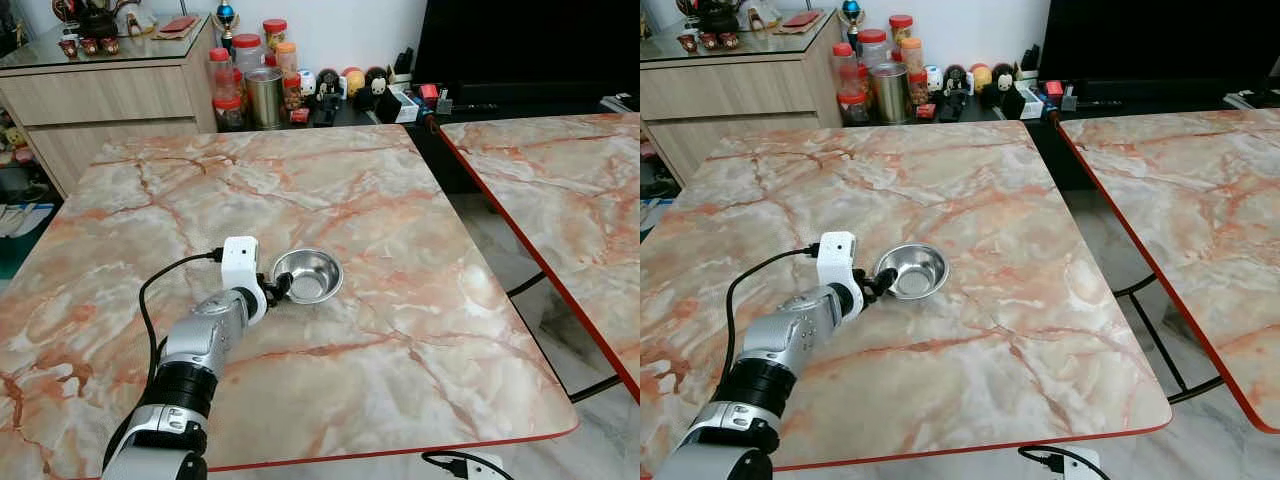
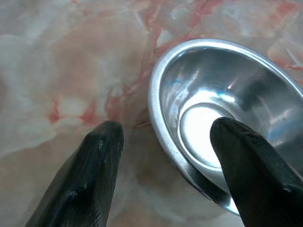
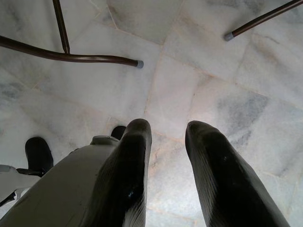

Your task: Setting the table

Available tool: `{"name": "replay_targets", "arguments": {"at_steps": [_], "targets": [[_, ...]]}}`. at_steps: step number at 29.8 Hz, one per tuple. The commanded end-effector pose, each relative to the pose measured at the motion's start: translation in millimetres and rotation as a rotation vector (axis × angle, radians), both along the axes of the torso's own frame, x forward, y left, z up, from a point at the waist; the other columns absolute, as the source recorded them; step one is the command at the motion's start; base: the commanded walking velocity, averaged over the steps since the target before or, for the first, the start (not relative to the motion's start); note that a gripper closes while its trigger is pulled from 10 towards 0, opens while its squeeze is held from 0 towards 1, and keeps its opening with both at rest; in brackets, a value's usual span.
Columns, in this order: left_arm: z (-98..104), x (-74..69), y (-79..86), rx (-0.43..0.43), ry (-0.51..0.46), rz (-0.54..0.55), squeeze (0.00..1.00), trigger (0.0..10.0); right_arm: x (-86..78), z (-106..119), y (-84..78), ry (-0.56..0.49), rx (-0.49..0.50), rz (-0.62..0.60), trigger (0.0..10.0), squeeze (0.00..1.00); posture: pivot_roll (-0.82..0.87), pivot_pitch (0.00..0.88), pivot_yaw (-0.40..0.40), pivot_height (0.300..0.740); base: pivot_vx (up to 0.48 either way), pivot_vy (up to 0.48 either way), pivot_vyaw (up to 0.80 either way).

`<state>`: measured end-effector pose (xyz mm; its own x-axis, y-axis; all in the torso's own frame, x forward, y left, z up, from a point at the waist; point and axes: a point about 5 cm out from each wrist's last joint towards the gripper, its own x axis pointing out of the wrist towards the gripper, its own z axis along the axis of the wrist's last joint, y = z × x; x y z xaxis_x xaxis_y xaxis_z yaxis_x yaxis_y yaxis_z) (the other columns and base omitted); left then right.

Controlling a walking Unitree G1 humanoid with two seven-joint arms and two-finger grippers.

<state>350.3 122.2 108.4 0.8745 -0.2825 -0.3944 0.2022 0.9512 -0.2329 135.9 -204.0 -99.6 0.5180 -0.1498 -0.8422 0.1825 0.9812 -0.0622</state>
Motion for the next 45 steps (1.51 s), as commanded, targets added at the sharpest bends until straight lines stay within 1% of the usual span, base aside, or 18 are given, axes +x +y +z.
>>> {"name": "replay_targets", "arguments": {"at_steps": [1,4,5,6,7,13,25,31,35,45], "targets": [[-0.3,-1.8,-2.3,0.017,0.010,-0.016,0.00,10.0,4.1,1.5,-0.2,-0.012,0.001,-0.018,10.0,0.00,-0.02,0.000,0.005,0.740,0.000,0.000,0.00],[-1.1,-2.2,-2.3,0.014,0.014,-0.013,0.00,10.0,4.4,1.6,-0.3,-0.013,0.002,-0.020,10.0,0.00,-0.02,0.000,0.005,0.740,0.000,0.000,0.00],[-1.0,-2.2,-2.1,0.014,0.015,-0.012,0.00,8.9,4.5,1.6,-0.3,-0.013,0.002,-0.020,10.0,0.00,-0.01,0.000,0.004,0.740,0.000,0.000,0.00],[-0.9,-2.2,-2.0,0.013,0.015,-0.010,0.00,4.0,4.4,1.6,-0.3,-0.013,0.002,-0.021,10.0,0.00,-0.01,0.000,0.004,0.740,0.000,0.000,0.00],[-0.7,-2.2,-1.8,0.013,0.014,-0.010,0.00,0.0,4.1,1.4,-0.5,-0.011,0.003,-0.021,10.0,0.00,-0.01,0.000,0.004,0.740,0.000,0.000,0.00],[-0.2,-1.8,0.2,0.012,0.013,-0.002,0.00,0.0,3.7,1.3,-0.9,-0.008,0.005,-0.021,10.0,0.00,-0.01,0.000,0.005,0.740,0.000,0.000,0.00],[0.5,-1.7,1.8,0.020,0.015,-0.006,0.00,0.0,8.1,2.4,1.4,-0.016,0.010,-0.022,10.0,0.00,-0.01,0.000,0.004,0.740,0.000,0.000,0.00],[-2.5,-2.5,0.2,0.027,0.018,-0.011,0.00,0.0,9.2,2.8,1.3,-0.019,0.008,-0.021,10.0,0.00,-0.01,0.000,0.005,0.740,0.000,0.000,0.00],[-4.4,-3.7,-2.3,0.025,0.022,-0.018,0.00,0.0,11.3,3.6,1.4,-0.026,0.009,-0.023,10.0,0.00,-0.01,0.000,0.003,0.740,0.000,0.000,0.00],[-3.8,-4.3,0.2,0.010,0.011,-0.009,0.00,0.0,14.8,5.2,0.1,-0.037,0.004,-0.017,10.0,0.00,-0.01,0.000,-0.006,0.740,0.000,0.000,0.00]]}}
